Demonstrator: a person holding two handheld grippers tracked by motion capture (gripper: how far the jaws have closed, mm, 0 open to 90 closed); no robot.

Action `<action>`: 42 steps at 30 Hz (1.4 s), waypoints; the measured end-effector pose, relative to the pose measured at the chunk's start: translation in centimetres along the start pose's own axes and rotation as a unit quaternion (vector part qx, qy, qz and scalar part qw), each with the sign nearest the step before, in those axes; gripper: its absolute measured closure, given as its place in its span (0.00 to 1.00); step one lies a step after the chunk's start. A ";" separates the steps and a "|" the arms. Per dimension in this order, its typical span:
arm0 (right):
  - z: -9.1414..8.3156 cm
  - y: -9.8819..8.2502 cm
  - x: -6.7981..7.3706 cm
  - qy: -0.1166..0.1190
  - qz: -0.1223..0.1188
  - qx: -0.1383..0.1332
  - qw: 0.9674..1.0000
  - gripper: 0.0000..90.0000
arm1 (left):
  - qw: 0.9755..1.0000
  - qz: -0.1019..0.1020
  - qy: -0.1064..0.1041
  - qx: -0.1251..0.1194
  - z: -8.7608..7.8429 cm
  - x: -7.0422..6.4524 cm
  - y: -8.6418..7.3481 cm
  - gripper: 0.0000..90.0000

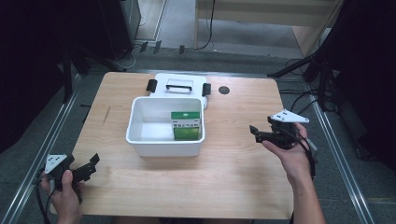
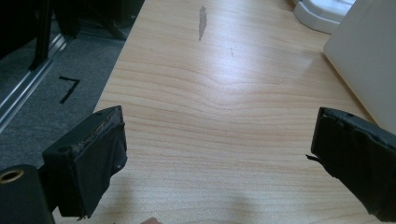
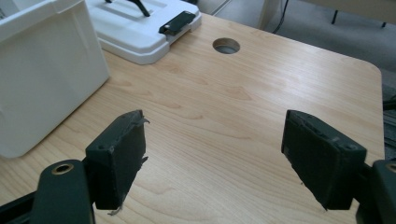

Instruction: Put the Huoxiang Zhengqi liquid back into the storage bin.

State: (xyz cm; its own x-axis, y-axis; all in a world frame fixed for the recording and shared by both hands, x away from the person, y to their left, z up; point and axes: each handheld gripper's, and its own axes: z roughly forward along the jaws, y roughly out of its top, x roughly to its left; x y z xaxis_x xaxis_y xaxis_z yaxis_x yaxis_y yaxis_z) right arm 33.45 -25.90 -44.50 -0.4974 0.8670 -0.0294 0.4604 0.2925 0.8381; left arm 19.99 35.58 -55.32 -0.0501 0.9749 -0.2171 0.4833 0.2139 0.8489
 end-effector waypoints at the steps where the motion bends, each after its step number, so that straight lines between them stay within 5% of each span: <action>1: -0.1 -0.5 -0.1 -0.003 0.005 -0.006 1.000 0.25 | 1.000 0.001 0.000 0.000 0.0 0.0 0.0 0.05; 7: -0.7 -3.6 -0.7 -0.029 0.037 -0.040 0.998 0.23 | 1.000 0.005 0.001 -0.002 -0.1 -0.1 0.0 0.05; 23: -2.7 -10.9 -1.0 -0.076 0.058 -0.081 0.992 0.21 | 1.000 0.001 -0.002 -0.015 -0.2 0.0 -0.1 0.05; 34: -4.0 -14.3 -0.6 -0.071 0.071 -0.082 0.992 0.17 | 1.000 0.008 0.000 -0.017 -0.2 -0.1 -0.1 0.05; 42: -5.6 -15.6 -1.3 -0.078 0.097 -0.109 0.986 0.15 | 1.000 0.009 0.001 -0.018 -0.2 -0.2 -0.1 0.05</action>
State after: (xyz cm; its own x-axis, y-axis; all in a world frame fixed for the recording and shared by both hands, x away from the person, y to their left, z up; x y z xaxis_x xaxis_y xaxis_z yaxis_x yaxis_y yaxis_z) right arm 22.80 -33.83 -54.47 -0.2888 0.9546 0.0736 0.3575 0.0362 0.9332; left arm 19.76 35.41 -55.27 -0.0442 0.9786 -0.2009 0.4530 0.1989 0.8690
